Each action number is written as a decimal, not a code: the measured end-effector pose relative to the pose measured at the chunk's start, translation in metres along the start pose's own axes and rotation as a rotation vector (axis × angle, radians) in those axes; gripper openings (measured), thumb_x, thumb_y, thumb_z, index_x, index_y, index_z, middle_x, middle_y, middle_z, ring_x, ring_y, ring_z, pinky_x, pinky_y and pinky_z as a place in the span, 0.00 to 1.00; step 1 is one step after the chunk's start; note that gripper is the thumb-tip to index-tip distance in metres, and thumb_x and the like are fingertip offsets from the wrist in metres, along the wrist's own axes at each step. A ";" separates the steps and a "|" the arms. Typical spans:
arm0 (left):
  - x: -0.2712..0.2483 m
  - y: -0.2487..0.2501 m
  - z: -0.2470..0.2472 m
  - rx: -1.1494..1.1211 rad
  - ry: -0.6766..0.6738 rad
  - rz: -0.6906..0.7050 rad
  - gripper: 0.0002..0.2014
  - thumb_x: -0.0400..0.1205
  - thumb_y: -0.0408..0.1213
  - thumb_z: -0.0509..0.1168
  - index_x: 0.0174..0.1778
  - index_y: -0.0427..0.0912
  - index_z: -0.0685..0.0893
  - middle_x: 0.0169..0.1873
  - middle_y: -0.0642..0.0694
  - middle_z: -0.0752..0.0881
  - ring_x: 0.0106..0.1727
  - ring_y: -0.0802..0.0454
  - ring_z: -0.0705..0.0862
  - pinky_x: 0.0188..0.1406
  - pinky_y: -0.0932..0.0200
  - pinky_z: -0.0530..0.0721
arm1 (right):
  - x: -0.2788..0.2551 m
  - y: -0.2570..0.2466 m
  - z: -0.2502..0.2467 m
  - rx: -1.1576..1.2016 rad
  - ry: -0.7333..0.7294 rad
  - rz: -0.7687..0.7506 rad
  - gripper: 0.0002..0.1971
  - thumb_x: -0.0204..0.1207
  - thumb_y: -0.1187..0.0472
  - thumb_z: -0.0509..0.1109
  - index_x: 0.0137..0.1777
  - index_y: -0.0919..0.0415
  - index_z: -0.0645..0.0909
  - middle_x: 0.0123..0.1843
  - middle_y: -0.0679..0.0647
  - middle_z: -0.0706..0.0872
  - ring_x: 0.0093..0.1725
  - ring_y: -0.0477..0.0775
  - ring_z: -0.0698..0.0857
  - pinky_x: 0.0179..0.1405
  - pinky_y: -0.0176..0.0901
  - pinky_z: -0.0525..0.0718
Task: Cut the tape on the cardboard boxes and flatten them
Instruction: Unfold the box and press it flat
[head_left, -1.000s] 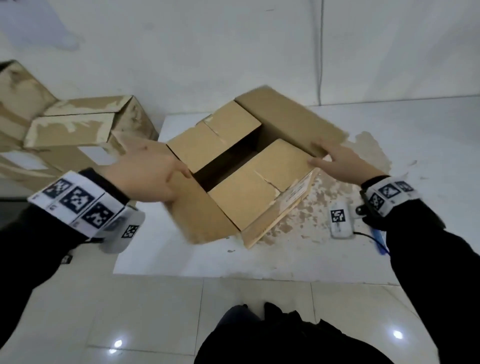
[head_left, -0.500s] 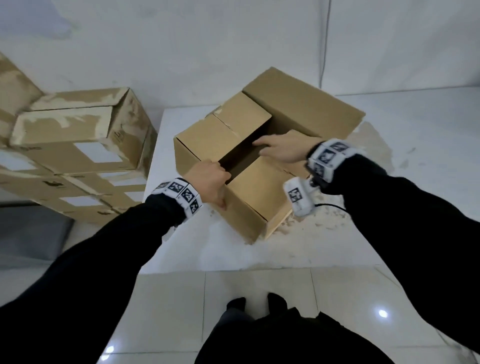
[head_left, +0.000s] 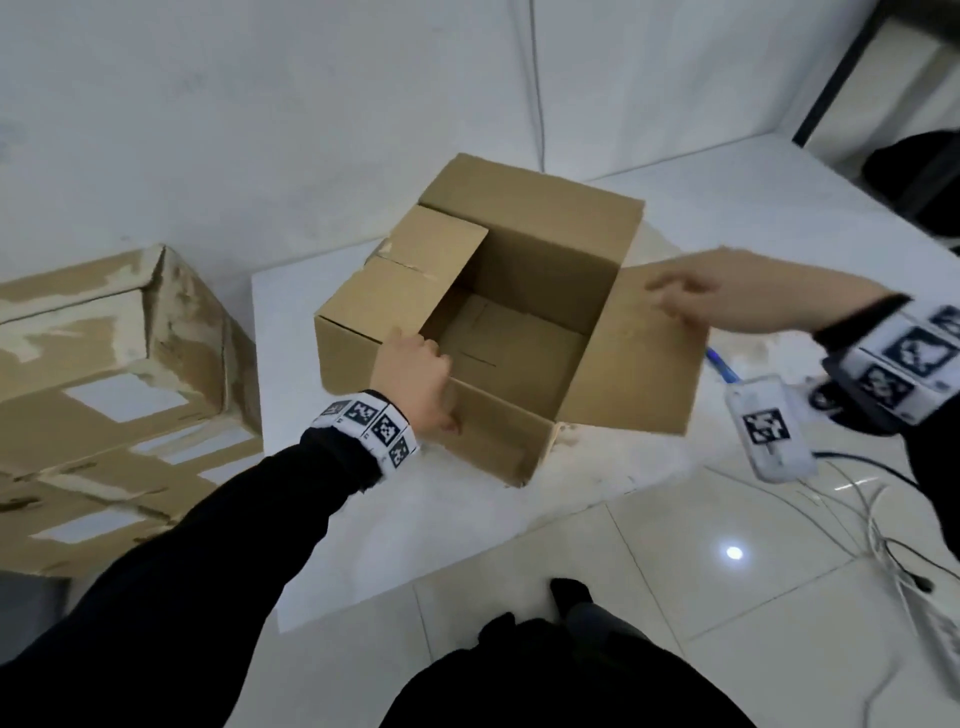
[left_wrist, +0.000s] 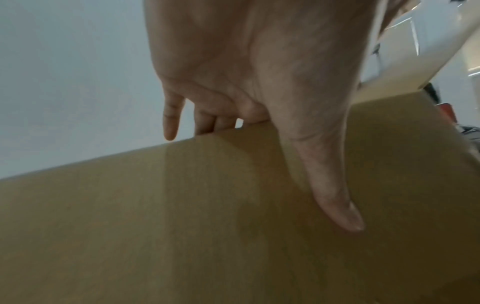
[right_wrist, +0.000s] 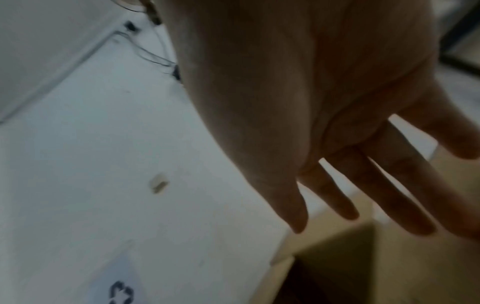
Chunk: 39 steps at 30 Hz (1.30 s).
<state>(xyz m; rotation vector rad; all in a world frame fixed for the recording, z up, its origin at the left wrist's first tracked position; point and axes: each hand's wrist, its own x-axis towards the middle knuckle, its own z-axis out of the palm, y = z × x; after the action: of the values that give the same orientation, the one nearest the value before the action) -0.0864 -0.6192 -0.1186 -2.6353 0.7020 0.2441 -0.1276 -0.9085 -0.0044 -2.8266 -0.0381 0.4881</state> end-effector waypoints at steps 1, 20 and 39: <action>-0.004 0.000 -0.001 0.010 -0.004 -0.010 0.38 0.66 0.72 0.67 0.63 0.47 0.78 0.58 0.46 0.80 0.63 0.46 0.76 0.67 0.46 0.67 | -0.001 0.009 0.017 0.106 -0.064 0.095 0.25 0.84 0.48 0.57 0.78 0.57 0.68 0.72 0.54 0.76 0.72 0.57 0.73 0.67 0.41 0.67; 0.023 -0.174 -0.001 -0.663 -0.233 -0.359 0.34 0.85 0.60 0.51 0.84 0.49 0.54 0.82 0.42 0.62 0.80 0.42 0.64 0.76 0.50 0.62 | 0.069 -0.029 0.125 1.156 0.341 0.369 0.29 0.80 0.68 0.59 0.78 0.51 0.54 0.71 0.58 0.74 0.59 0.64 0.82 0.54 0.69 0.84; 0.051 -0.053 -0.117 -0.919 0.266 -0.047 0.51 0.67 0.75 0.63 0.83 0.62 0.47 0.84 0.39 0.47 0.83 0.34 0.49 0.79 0.32 0.56 | 0.038 -0.121 0.219 0.571 0.789 0.016 0.41 0.70 0.77 0.59 0.81 0.70 0.44 0.82 0.69 0.47 0.82 0.72 0.48 0.81 0.61 0.52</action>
<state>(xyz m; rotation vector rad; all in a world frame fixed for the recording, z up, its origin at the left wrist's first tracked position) -0.0079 -0.6488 -0.0083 -3.6074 0.7215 0.2425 -0.1625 -0.7321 -0.1831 -2.2589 0.2375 -0.5501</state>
